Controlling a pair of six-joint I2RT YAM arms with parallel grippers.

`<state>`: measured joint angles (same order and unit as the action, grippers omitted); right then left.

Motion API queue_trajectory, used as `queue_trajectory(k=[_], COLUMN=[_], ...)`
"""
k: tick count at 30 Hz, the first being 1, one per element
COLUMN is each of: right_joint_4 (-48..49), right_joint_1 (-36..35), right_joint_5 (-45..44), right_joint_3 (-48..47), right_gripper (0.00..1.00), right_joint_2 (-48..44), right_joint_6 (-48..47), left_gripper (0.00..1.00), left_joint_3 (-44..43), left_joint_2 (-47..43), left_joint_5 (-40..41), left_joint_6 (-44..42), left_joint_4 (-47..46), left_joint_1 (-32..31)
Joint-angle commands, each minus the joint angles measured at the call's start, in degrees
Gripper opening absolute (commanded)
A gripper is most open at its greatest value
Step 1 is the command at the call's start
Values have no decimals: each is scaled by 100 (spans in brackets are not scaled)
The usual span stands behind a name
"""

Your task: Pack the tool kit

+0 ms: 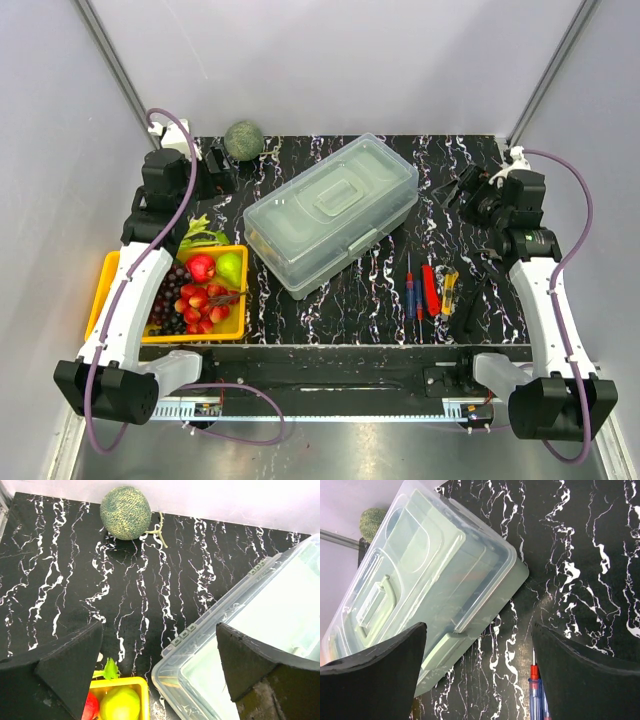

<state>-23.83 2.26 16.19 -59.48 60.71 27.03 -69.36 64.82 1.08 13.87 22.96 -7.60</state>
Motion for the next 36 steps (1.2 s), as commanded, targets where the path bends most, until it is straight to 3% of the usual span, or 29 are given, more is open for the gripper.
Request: queue_trajectory(k=[1, 6, 10, 13, 17, 21, 26, 36], right_joint_4=[98, 414, 599, 652, 670, 914, 2232, 3428], right_joint_1=[-6, -6, -356, -831, -1525, -1729, -1790, -1914], right_joint_5=[323, 1420, 1704, 1450, 827, -158, -63, -63], right_joint_3=[121, 384, 613, 701, 789, 1174, 1545, 992], right_gripper=[92, 93, 92, 92, 91, 88, 86, 82], right_joint_2=[-235, -287, -366, -402, -279, -331, -17, 1539], right_joint_6=[101, 39, 66, 74, 197, 1021, 1700, 1824], left_gripper=[99, 99, 99, 99, 99, 99, 99, 99], left_joint_3=[-95, 115, 458, 389, 108, 125, 213, 441], left_joint_2=[-224, -180, -84, 153, 803, 1260, 1560, 2017], left_joint_5=[-467, -1960, -2305, -2410, -3139, -3096, -3510, -4098], left_joint_6=[151, -157, 448, 880, 1275, 1716, 1497, 1065], left_joint_4=[-458, -678, -1284, -1479, -1382, -1312, -1444, -1233], left_joint_1=[12, 21, 56, 153, 215, 206, 197, -75])
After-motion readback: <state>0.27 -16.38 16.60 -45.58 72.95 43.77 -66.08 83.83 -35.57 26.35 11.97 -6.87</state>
